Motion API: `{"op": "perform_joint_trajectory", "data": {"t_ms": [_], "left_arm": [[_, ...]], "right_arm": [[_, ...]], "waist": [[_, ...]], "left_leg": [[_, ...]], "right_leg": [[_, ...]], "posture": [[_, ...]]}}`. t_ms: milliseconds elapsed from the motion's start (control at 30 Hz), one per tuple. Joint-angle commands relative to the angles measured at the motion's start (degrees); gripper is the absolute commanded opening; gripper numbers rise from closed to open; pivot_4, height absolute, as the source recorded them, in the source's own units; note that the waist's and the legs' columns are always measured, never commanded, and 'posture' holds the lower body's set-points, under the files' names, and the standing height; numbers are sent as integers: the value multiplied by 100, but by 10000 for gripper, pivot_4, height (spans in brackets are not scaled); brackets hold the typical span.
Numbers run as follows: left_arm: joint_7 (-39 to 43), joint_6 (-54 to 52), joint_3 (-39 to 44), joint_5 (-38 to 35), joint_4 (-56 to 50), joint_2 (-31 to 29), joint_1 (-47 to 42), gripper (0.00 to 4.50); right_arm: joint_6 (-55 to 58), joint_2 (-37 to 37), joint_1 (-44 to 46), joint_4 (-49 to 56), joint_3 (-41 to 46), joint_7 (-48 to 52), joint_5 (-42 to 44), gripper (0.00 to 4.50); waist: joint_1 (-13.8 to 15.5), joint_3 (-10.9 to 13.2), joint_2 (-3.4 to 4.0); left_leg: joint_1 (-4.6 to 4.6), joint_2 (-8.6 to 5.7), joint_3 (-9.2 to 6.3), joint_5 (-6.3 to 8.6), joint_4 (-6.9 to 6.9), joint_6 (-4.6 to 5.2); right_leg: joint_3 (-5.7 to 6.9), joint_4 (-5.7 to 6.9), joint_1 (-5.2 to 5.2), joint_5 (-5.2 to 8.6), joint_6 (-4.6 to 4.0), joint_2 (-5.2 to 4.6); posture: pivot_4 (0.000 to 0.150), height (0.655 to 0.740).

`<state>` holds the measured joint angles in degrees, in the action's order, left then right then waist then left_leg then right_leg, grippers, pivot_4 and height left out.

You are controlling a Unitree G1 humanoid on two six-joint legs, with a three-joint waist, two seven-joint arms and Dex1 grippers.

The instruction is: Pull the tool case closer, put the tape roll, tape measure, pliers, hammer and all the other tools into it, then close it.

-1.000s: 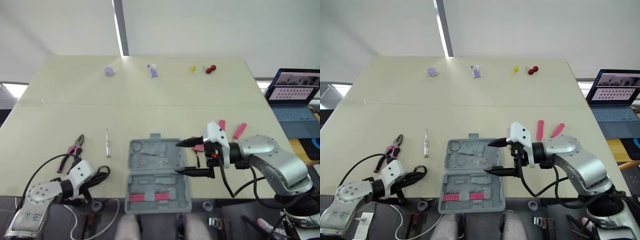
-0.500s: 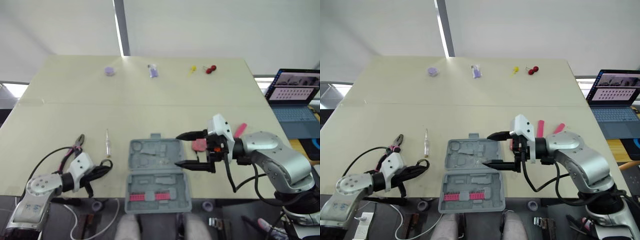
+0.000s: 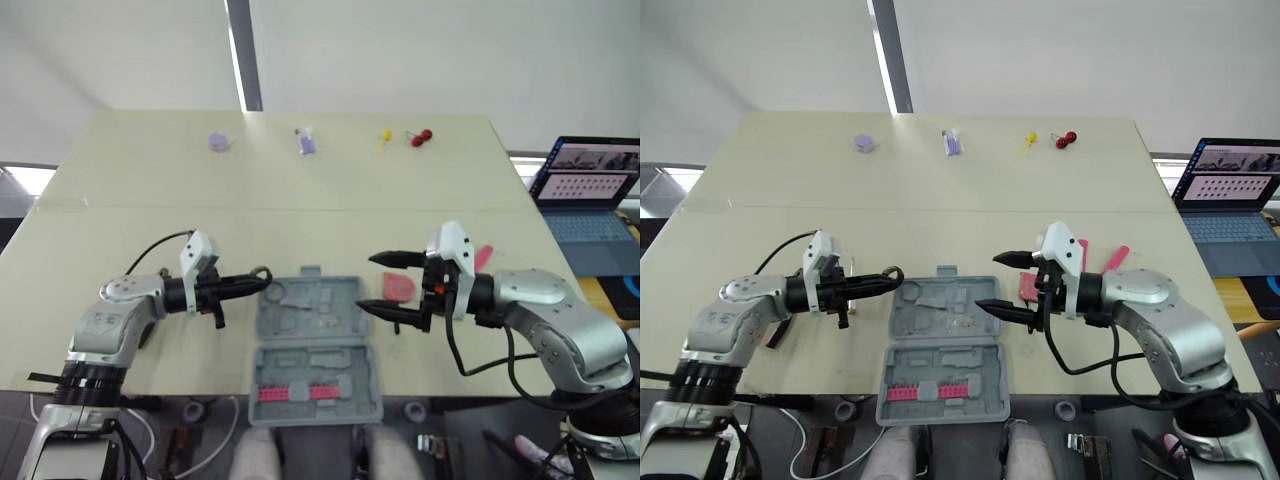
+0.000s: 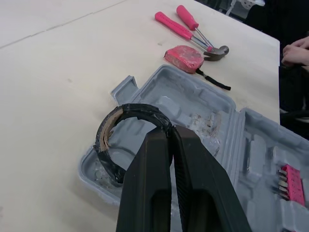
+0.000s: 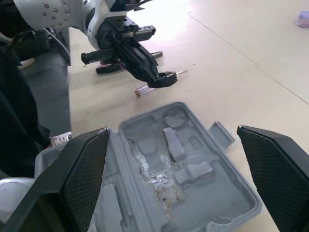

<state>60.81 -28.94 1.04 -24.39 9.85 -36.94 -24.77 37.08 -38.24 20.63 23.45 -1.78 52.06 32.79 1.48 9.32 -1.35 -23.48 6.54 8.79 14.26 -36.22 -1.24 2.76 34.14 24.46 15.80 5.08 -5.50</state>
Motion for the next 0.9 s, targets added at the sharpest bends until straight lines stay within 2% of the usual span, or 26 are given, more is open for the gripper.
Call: {"op": "perform_joint_trajectory", "data": {"t_ms": [33,400,900], "left_arm": [[212,-152,-46,-62,388,56,-314,913],[604,-721,-281,-57,1086,285,-783,913],[433,-772,-356,231,1892,546,-1013,913]], "right_arm": [[-87,98,-90,339,196,-298,19,45000],[-57,247,-453,689,281,-833,66,45000],[-84,246,-650,767,267,-944,67,45000]], "waist": [[1,0,0],[7,-1,-1],[7,-1,-2]], "left_leg": [[-1,0,-2,0,-2,1],[-7,-1,-12,-2,-19,3],[-18,-2,-21,-3,-30,5]], "right_leg": [[1,1,0,0,0,0],[4,13,-2,1,-2,-1],[9,17,0,1,-2,-1]], "posture": [[1500,7400],[1500,7400],[1500,7400]]}}
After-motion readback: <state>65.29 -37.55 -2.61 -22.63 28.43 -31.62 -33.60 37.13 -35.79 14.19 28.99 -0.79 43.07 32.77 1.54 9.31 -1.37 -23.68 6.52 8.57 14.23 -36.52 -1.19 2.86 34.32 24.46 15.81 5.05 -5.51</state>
